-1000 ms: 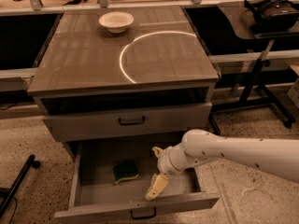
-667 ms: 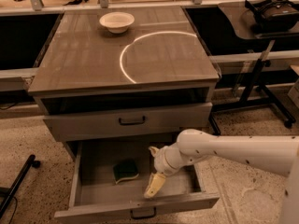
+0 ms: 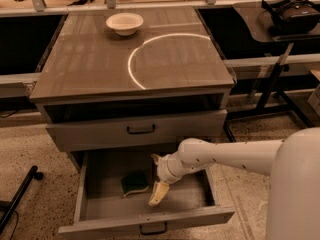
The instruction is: Pick sponge from middle drawer and place on counter
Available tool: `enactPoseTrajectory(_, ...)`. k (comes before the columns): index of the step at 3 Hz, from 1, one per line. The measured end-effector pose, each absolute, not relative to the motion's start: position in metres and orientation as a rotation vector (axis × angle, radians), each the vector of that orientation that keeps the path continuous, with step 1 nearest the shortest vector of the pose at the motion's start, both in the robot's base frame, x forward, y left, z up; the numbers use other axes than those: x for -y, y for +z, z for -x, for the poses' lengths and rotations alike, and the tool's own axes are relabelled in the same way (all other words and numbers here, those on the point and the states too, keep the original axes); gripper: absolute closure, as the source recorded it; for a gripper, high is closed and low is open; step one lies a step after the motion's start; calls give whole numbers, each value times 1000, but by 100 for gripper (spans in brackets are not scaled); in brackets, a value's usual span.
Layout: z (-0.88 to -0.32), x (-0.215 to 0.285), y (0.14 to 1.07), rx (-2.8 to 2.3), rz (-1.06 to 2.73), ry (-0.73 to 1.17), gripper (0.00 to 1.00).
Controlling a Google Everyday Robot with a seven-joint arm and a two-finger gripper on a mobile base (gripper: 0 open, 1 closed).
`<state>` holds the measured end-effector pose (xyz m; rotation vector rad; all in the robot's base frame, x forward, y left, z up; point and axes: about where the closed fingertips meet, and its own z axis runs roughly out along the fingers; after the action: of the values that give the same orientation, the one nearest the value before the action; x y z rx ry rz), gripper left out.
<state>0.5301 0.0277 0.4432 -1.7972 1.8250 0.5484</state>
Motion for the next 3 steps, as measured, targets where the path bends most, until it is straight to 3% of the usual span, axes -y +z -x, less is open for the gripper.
enactPoseTrajectory(3, -537, -67, 414, -1781, 1806, 599, 0)
